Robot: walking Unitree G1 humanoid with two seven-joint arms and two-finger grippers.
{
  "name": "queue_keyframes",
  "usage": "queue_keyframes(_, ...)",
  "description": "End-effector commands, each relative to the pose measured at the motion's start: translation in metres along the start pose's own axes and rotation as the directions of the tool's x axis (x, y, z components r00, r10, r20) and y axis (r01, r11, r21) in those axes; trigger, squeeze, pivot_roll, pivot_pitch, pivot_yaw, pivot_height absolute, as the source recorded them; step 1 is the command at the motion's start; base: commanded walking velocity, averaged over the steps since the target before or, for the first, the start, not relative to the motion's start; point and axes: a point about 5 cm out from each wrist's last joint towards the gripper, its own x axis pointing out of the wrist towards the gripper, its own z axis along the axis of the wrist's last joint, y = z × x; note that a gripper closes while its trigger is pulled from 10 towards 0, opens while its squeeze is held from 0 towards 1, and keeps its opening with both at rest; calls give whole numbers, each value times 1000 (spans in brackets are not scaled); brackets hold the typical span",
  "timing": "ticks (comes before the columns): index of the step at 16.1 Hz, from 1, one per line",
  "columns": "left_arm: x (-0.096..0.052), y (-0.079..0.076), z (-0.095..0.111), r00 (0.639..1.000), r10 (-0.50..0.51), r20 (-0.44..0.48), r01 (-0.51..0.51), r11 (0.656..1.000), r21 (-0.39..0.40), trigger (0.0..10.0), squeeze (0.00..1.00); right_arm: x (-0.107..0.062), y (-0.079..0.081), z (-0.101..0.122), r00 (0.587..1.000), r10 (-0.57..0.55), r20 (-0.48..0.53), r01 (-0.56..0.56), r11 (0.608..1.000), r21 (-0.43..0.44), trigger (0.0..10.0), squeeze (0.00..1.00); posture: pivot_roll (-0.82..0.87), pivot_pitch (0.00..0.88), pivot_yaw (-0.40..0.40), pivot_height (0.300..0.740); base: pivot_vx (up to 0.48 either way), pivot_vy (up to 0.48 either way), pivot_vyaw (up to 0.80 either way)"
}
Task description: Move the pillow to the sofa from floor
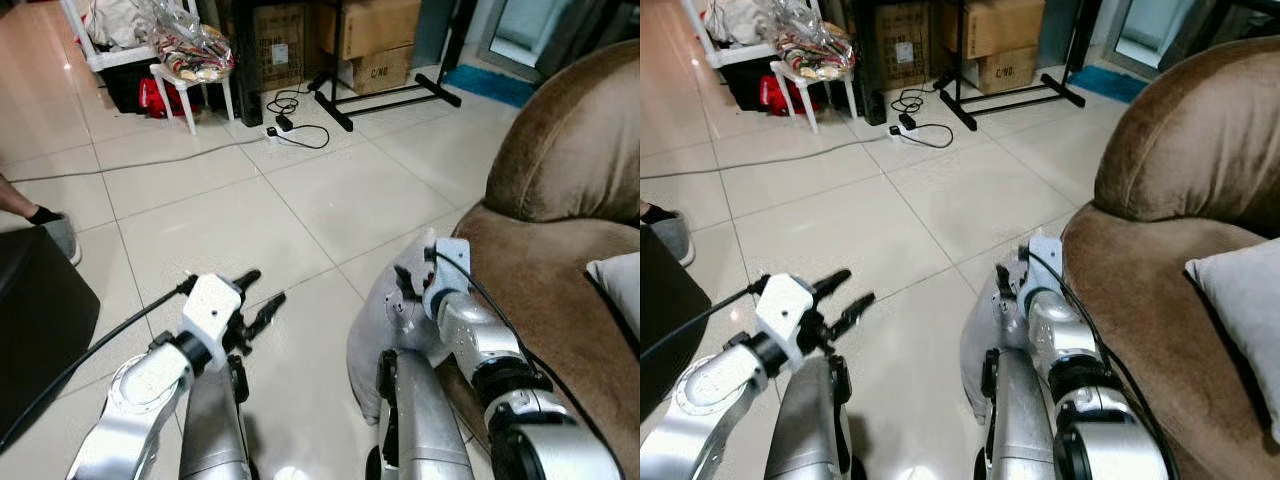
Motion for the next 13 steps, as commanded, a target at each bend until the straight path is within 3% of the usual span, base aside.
queue_keyframes(1,-2,-2,2,1000,-27,-5,27,1000,-7,10000,0,1,-3,2,999,-41,11,41,999,-19,10000,925,6,0,5,462,0,0,0)
queue_keyframes(2,-8,-4,-1,998,-50,-32,50,999,-15,10000,0,3,-8,-4,994,-109,-4,108,991,-73,10000,0,16,0,1,462,0,0,0)
queue_keyframes(4,-19,-10,-6,990,-116,-80,112,992,-59,10000,0,2,-14,-19,981,-178,-71,164,972,-168,10000,0,22,7,-9,462,0,0,0)
queue_keyframes(7,-22,-13,-5,987,-135,-82,130,989,-68,10000,0,0,-13,-42,971,-155,-183,138,985,-101,10000,0,34,4,-20,462,0,0,0)
queue_keyframes(8,-23,-14,-3,987,-141,-81,135,988,-75,10000,0,-1,-13,-46,970,-148,-195,140,989,-55,4667,0,36,7,-22,462,0,0,0)
queue_keyframes(9,-23,-15,-2,985,-156,-80,149,985,-88,10000,0,-1,-10,-47,972,-134,-193,141,990,25,2902,0,36,12,-21,462,0,0,0)
queue_keyframes(10,-25,-17,-2,979,-182,-89,173,980,-100,10000,0,-1,-8,-48,972,-136,-192,145,989,32,0,0,36,18,-21,462,0,0,0)
queue_keyframes(13,-27,-17,-2,977,-189,-97,180,979,-97,10000,0,0,-5,-45,974,-143,-174,151,988,34,0,0,38,32,-19,462,0,0,0)
